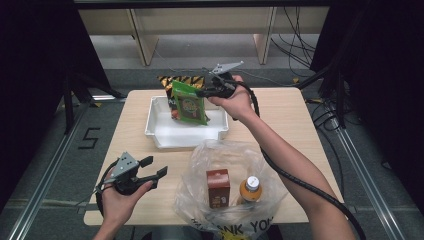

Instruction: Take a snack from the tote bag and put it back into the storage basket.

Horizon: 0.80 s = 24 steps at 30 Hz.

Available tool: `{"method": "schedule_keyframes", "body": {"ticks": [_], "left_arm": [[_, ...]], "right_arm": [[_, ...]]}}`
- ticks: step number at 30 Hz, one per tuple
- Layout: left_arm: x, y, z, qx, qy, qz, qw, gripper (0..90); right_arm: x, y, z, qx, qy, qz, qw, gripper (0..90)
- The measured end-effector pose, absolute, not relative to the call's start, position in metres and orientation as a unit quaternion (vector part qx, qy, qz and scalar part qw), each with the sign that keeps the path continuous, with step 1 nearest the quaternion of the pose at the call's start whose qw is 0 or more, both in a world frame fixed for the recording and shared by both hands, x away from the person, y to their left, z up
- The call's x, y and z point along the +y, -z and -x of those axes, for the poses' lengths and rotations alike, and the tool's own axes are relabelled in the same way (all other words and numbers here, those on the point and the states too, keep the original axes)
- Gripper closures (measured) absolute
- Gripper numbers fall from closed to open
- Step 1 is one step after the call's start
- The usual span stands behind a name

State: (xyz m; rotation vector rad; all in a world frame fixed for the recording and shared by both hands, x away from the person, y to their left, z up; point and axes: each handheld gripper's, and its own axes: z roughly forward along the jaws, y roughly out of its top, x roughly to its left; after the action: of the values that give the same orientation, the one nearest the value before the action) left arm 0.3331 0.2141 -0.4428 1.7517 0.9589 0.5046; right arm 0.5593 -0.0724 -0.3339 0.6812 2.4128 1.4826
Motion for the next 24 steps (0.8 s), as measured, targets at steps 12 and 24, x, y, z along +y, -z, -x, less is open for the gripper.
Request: {"method": "schedule_keyframes", "body": {"ticks": [12,24], "left_arm": [[0.214,0.444,-0.333,0.395,-0.209,-0.733,0.513,32.8],[0.213,0.445,-0.333,0.399,-0.206,-0.733,0.511,32.8]], "right_arm": [[-0.052,0.355,-0.573,0.833,-0.489,-0.234,0.105,90.0],[-0.041,0.375,-0.582,0.841,-0.471,-0.248,0.097,90.0]]}}
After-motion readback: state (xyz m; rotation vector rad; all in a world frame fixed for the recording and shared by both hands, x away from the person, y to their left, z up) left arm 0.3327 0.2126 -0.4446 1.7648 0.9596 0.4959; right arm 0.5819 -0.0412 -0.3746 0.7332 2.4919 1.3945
